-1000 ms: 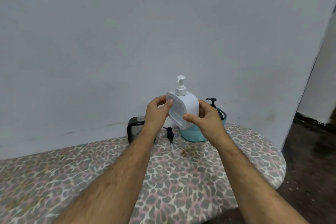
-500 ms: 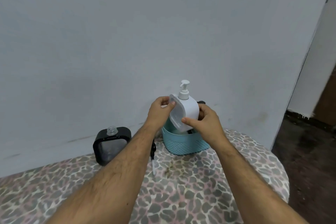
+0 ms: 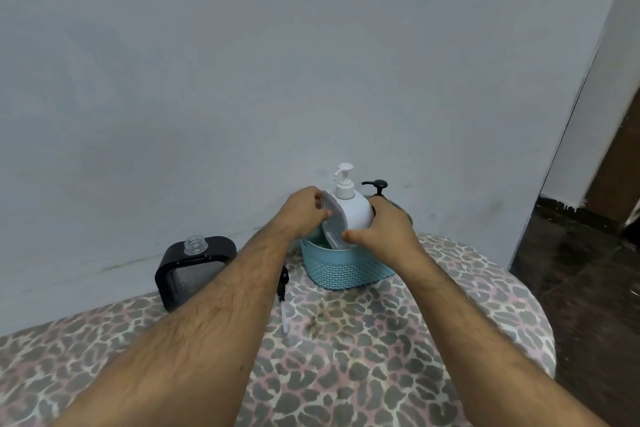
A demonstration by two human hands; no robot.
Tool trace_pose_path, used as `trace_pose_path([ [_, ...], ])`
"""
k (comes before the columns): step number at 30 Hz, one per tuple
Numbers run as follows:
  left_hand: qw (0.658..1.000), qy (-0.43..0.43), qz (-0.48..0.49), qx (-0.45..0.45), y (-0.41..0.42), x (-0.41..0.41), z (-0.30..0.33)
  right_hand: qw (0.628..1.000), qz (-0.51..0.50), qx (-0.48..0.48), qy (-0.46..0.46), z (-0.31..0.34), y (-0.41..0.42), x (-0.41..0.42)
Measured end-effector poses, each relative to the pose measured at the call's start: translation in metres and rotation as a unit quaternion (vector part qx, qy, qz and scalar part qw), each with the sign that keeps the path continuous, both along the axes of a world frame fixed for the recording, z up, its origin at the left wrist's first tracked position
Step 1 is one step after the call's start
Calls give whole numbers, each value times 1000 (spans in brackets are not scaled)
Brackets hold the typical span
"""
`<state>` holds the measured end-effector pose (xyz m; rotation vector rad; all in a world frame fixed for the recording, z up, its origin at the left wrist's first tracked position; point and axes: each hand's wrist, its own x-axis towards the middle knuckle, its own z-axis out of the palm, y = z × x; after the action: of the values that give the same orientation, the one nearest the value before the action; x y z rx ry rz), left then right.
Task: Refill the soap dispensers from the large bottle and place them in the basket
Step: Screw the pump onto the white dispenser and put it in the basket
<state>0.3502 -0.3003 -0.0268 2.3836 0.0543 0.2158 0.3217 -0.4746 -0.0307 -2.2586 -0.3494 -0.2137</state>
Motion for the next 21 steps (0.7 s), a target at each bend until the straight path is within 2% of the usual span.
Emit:
trace_pose_path([
  [4,996,3,19,90,-3,2,-2,998,-7,-60,9,1,2,0],
  [9,987,4,25,156,-9,6,-8,992,-27,-126,8,3,3,-3],
  [15,979,22,35,198,-17,9,-11,987,-25,-153,40,15,3,-4],
  [21,968,41,48,242,-24,10,-15,970,-11,-236,57,26,8,2],
])
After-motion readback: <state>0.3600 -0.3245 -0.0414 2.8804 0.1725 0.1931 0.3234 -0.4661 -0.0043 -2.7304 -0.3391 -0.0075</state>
